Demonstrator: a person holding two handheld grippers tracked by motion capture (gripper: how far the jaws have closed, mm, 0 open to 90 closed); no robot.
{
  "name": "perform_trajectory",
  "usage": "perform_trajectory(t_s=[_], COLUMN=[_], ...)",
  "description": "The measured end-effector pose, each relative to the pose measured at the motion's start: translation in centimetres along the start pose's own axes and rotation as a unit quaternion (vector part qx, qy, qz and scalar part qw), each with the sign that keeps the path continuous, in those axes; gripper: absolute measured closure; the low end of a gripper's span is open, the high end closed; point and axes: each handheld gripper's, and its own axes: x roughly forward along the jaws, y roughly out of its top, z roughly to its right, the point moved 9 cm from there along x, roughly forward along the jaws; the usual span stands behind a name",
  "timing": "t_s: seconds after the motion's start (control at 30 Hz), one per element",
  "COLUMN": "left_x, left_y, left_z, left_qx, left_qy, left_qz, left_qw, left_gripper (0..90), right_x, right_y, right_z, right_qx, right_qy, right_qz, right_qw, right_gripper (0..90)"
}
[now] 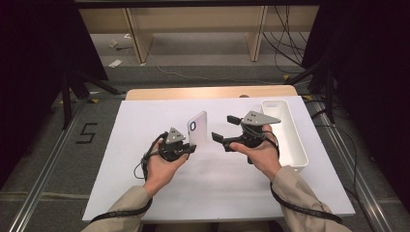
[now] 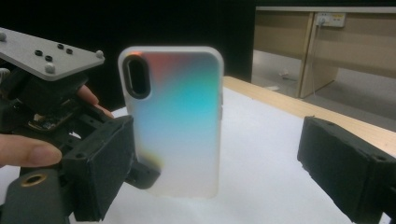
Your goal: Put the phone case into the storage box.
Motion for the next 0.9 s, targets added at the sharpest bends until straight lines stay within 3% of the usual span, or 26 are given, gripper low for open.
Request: perform_trajectory(t_s=[0.9], left_x=[0.7], left_y=[0.4], left_z=[1.7], left_qx=[0.009], left_qy=[-0.013], left_qz=[-0.003], left_qw=[0.9999], left_gripper=[80.7], right_x=[1.1], right_y=[0.8], right_z=[-1.0], right_qx=[0.030], right_qy=[-0.014], right_qz=[0.032], right_qw=[0.9990], right_gripper=[6.6])
